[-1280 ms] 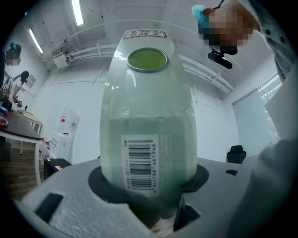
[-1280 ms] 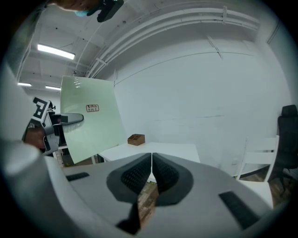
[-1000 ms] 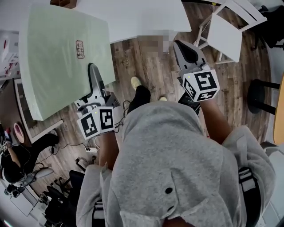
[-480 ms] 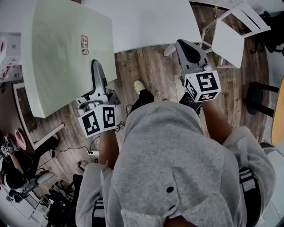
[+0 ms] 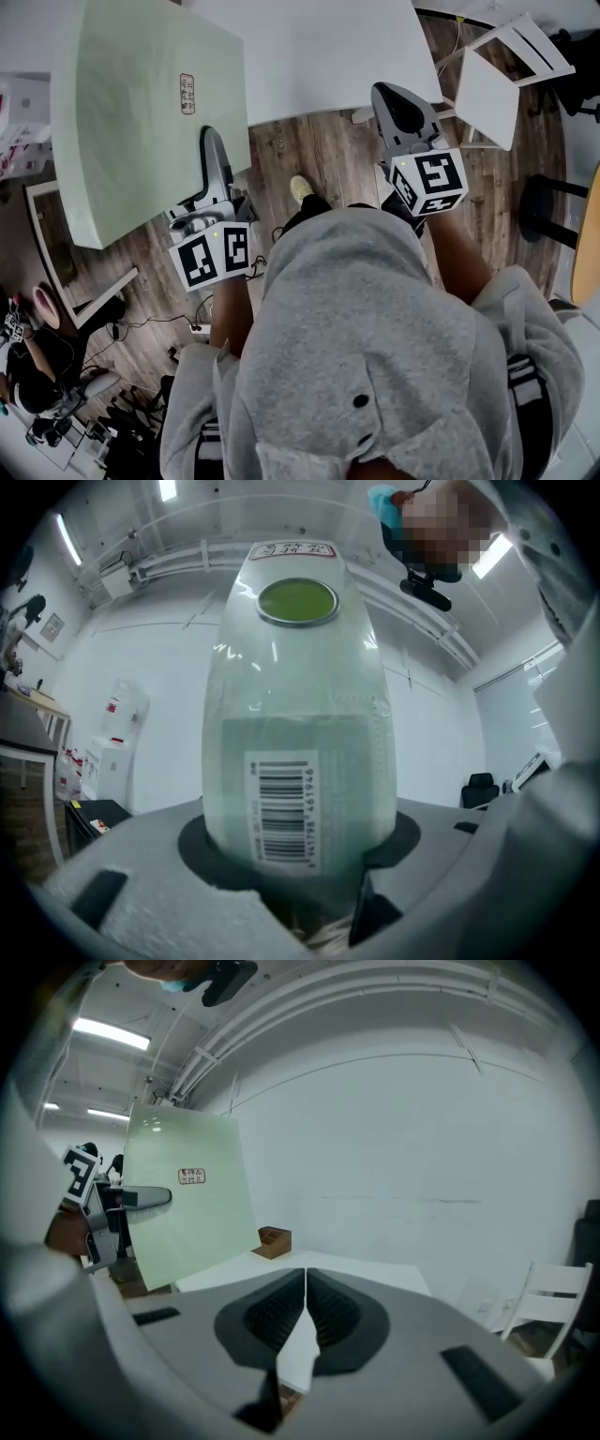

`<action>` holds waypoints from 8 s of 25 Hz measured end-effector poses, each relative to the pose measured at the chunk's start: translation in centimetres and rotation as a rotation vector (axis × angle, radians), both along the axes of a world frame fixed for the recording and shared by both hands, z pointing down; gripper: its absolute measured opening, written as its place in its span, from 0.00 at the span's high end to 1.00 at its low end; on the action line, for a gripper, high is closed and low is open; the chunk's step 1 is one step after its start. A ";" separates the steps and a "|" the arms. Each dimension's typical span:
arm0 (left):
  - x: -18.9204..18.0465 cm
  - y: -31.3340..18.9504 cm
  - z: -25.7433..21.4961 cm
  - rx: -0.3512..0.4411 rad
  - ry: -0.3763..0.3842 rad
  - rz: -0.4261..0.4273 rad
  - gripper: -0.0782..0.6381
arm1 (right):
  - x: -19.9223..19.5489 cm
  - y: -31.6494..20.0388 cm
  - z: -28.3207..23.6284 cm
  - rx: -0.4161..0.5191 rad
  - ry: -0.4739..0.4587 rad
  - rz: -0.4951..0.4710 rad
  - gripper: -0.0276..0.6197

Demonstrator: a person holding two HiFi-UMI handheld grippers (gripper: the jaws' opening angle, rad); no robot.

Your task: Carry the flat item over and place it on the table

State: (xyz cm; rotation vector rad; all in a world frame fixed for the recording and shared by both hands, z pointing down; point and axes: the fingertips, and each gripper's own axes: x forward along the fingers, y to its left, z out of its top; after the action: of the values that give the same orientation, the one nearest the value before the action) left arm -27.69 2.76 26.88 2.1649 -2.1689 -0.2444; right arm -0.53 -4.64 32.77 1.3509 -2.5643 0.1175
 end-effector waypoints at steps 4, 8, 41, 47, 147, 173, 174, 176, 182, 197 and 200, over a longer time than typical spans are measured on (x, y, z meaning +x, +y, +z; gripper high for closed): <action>-1.2 -1.0 0.2 0.002 0.010 0.013 0.51 | -1.1 -0.8 -0.3 0.008 0.015 0.008 0.91; -2.6 -1.7 -0.1 0.006 0.030 0.019 0.51 | -2.4 -1.4 -1.1 0.014 0.029 0.013 0.91; -2.7 -5.6 0.4 0.006 0.007 0.051 0.51 | -1.5 -5.0 -1.4 0.070 0.054 0.044 0.91; -1.9 -10.0 0.4 -0.014 0.002 0.053 0.51 | -0.6 -9.0 -1.6 0.066 0.052 0.044 0.91; 1.9 -45.6 12.6 -0.192 -0.185 0.017 0.51 | 7.2 -32.8 9.0 -0.234 0.026 0.164 0.91; 2.4 -45.6 14.8 -0.194 -0.189 0.050 0.48 | 6.6 -31.8 8.1 -0.200 0.022 0.172 0.91; 2.6 -45.5 14.9 -0.204 -0.191 0.061 0.47 | 6.7 -31.7 7.9 -0.197 0.020 0.171 0.91; 2.9 -45.3 15.1 -0.227 -0.196 0.076 0.46 | 6.8 -31.6 7.5 -0.187 0.015 0.171 0.91; 2.4 -44.0 15.4 -0.269 -0.193 0.082 0.44 | 6.9 -30.4 6.0 -0.140 -0.002 0.169 0.91; 1.0 -38.9 15.4 -0.347 -0.150 0.005 0.44 | 9.2 -27.3 3.7 -0.060 -0.023 0.137 0.91; 1.7 -37.9 14.8 -0.343 -0.140 0.009 0.44 | 9.7 -26.4 3.4 -0.060 -0.044 0.131 0.91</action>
State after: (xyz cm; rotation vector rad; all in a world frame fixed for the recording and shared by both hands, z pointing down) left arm -26.02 -35.14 41.70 2.0478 -2.0815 0.2690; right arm 9.15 -31.09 36.19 1.5087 -2.4856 0.2477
